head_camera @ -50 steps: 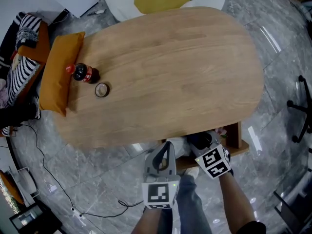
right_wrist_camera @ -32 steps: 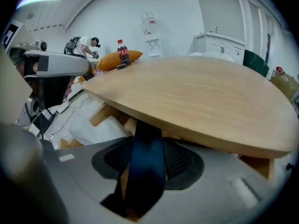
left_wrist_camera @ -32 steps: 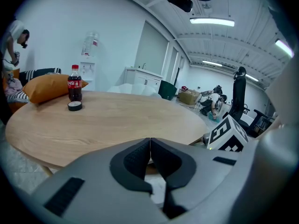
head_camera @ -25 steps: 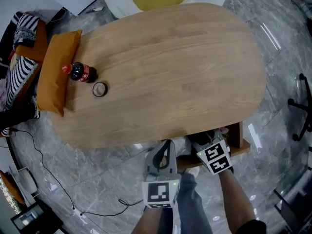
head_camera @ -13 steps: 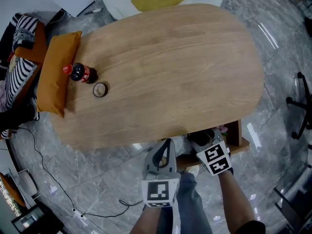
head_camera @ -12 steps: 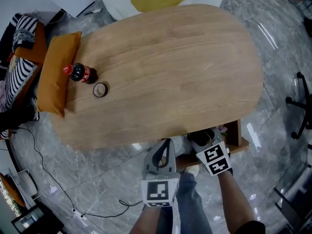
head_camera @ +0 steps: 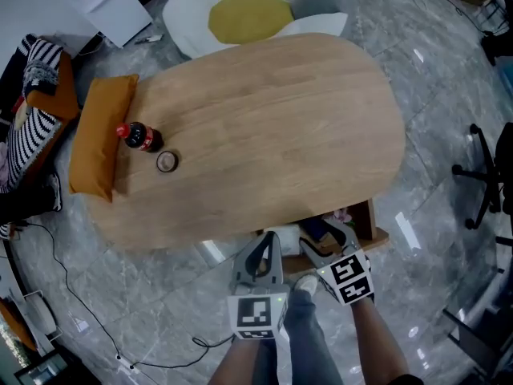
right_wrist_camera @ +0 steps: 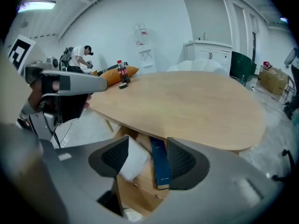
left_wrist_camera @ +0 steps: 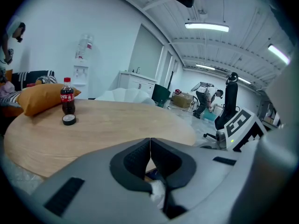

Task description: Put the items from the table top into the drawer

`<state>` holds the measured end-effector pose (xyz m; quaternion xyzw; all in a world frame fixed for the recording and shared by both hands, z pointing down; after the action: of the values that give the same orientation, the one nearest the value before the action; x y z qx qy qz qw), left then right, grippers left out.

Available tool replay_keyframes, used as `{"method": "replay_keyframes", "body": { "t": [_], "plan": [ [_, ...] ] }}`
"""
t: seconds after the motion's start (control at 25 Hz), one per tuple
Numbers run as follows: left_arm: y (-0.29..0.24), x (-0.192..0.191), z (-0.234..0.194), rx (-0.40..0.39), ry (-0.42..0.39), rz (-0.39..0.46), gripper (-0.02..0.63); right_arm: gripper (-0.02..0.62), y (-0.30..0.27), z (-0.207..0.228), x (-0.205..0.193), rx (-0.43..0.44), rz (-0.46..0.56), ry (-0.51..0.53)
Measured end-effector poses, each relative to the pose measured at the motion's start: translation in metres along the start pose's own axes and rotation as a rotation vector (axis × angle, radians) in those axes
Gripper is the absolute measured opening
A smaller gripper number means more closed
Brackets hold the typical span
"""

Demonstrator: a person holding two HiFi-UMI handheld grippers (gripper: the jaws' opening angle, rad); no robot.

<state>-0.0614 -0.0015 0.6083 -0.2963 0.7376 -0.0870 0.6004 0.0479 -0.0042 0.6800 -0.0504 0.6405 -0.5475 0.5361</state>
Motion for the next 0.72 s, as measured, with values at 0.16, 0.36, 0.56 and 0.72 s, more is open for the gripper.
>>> {"method": "replay_keyframes", "body": {
  "t": [0.16,0.36,0.56,0.72],
  "plan": [
    [0.011,0.016,0.014,-0.025,-0.016,0.001,0.011,0.255,0.031,-0.009,0.017,-0.02,0.037,-0.008],
    [0.029,0.049,0.029,-0.062,-0.05,0.024,0.011,0.256,0.071,-0.015,0.055,-0.063,0.119,-0.004],
    [0.058,0.082,0.035,-0.061,-0.074,0.055,0.011,0.265,0.111,-0.025,0.092,-0.101,0.202,0.014],
    [0.082,0.114,0.043,-0.059,-0.089,0.097,0.011,0.276,0.144,-0.037,0.127,-0.108,0.293,0.006]
  ]
}}
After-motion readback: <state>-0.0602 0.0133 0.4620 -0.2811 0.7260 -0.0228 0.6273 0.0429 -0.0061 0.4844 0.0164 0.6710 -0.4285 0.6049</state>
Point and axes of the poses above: the fingertips, and each gripper's own axes: y backward along the fingers, z to its right, x out of its top, the point moved 3 cm from there along y, backward along the fingers, and after that the axes turned 3 degrees about -x, right-handed, at the moved point
